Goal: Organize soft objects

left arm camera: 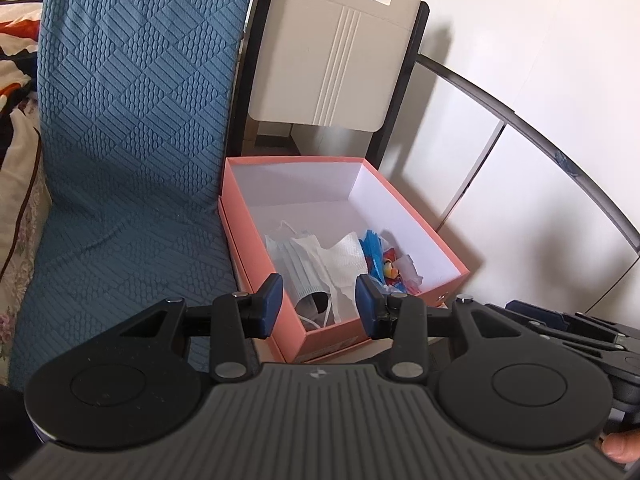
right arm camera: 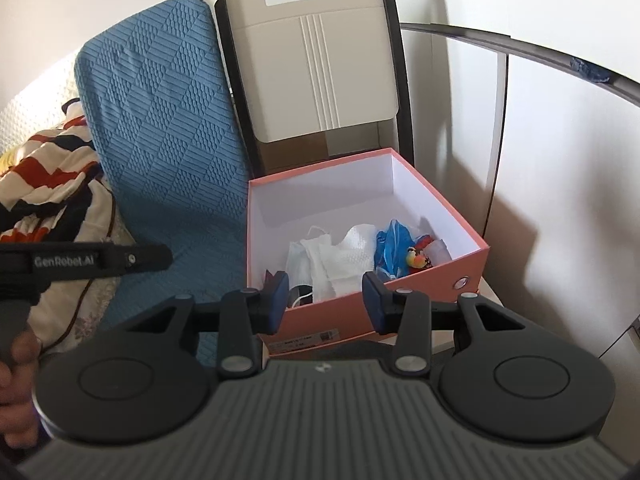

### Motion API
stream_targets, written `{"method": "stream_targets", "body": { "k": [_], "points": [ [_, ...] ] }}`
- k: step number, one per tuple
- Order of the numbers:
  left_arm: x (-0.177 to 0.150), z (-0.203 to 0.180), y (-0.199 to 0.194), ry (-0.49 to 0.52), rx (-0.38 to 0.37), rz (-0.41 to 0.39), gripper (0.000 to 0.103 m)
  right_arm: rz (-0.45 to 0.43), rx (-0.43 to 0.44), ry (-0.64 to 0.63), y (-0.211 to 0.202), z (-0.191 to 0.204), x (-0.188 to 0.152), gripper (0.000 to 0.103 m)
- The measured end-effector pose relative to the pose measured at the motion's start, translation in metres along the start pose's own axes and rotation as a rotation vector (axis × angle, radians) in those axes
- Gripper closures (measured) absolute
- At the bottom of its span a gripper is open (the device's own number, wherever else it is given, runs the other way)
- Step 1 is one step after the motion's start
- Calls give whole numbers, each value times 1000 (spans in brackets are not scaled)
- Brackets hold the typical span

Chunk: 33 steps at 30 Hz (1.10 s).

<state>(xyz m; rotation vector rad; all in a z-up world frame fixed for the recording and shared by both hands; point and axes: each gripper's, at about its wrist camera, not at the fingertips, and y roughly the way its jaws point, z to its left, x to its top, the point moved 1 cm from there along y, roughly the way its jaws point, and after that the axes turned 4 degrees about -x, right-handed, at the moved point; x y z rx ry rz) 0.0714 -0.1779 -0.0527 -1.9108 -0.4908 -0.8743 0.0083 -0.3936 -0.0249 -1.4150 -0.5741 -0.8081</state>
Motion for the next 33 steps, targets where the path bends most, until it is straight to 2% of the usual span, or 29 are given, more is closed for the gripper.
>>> {"method": "stream_targets", "body": {
  "k": [21,24,26,29,31,32,33],
  "points": [
    [1,-12,-9,17,-1,-16,56,-8,-28,-4,-8,-1,0,59],
    [1,-12,-10,17,9,-23,36,-9,-38,4,-9,-3,0,59],
    [1,-12,-12,18,12,-30,33,-9,-46,4,-9,-4,-1,59],
    [2,-12,-14,20,17,-37,21,-10,-53,4,-9,-5,-1,57],
    [2,-10,-15,20,23,-47,5,-14,-53,-1,-9,-4,-1,43],
    [2,-10,-16,19,29,-53,3,-16,-59,-5,-9,-4,0,22],
    [2,-10,-16,19,37,-57,1,-23,-68,-6,-9,-4,-1,7]
  ]
}}
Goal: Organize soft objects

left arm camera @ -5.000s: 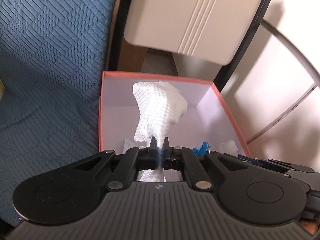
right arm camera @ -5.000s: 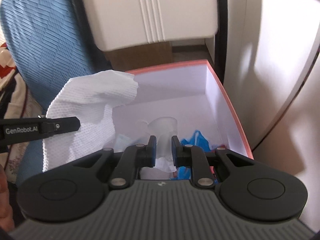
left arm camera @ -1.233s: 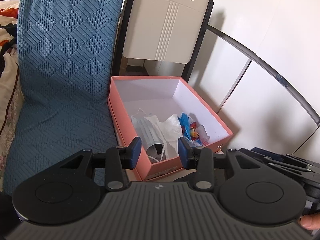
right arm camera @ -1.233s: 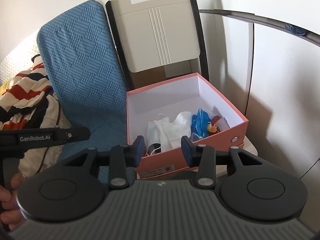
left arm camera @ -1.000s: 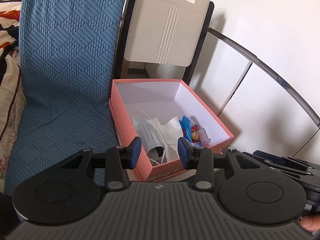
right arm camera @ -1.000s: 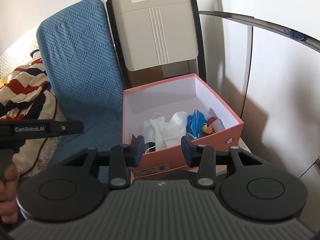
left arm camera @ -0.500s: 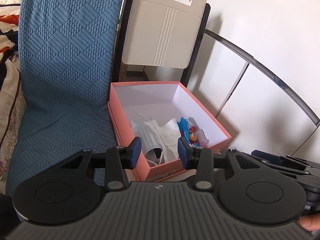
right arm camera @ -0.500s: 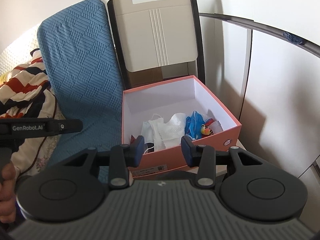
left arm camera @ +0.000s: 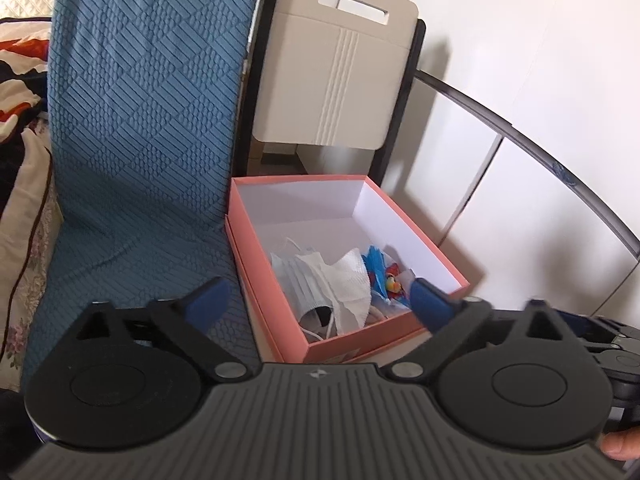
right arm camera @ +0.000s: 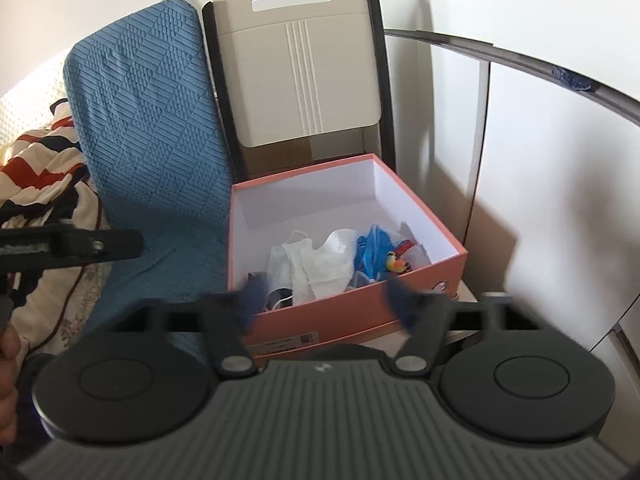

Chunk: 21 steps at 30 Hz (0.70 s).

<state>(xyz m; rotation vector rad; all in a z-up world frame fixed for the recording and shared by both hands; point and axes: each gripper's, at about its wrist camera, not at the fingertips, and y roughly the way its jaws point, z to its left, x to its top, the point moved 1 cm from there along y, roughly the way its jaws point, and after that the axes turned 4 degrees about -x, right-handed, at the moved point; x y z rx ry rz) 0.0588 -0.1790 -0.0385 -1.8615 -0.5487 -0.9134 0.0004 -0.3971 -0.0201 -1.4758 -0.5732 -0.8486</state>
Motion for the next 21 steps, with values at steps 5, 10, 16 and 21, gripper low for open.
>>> {"method": "stream_targets", "body": {
  "k": [5,10,16,21],
  "points": [
    [0,2,1,5,58,-3,0,-3,18,-13,1,-1,2,0],
    [1,3,0,6,74,-10,0,-2,13,-8,3,0,2,0],
    [2,6,-1,-9,83,1,0,-6,2,-1,4,-1,4,0],
    [1,5,0,-6,84,13,0,2,3,-12,6,1,4,0]
  ]
}}
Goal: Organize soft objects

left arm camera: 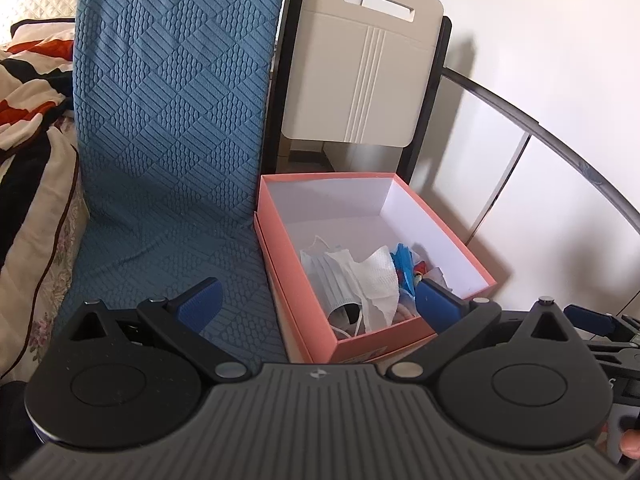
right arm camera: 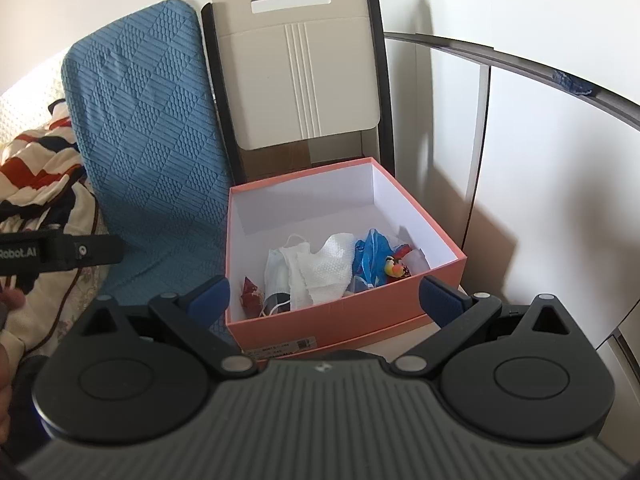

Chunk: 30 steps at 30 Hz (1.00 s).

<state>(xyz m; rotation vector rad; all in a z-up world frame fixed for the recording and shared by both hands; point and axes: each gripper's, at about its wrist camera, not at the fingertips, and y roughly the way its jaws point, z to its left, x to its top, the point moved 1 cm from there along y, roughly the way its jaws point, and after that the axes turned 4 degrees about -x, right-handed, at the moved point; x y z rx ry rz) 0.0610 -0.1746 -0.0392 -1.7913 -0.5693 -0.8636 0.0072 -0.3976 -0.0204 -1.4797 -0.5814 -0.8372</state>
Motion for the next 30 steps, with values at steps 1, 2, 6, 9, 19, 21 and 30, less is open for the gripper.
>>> {"method": "stream_targets", "body": {
  "k": [1,2,6,9,19,21,30],
  "points": [
    [0,-1,0,2,1,0,0,4,-1,-5,1,1,0,0],
    [0,-1,0,3,-1,0,0,8,-1,-9,1,1,-1,0],
    [0,0,-1,2,-3,-2,0,14,3,-5,2,1,-1,0],
    [0,0,0,-2,-4,0,0,13,4,-10,3,1,0,0],
    [-1,2,-2,-9,-4,-6,0,13,3,-13,6,1,0,0],
    [-1,2,-2,-11,-4,-7,0,14,8,-17,6,2,0,0],
    [-2,3,-3,-21,-6,-14,0,14,12,-25,6,4,1,0]
  ]
}}
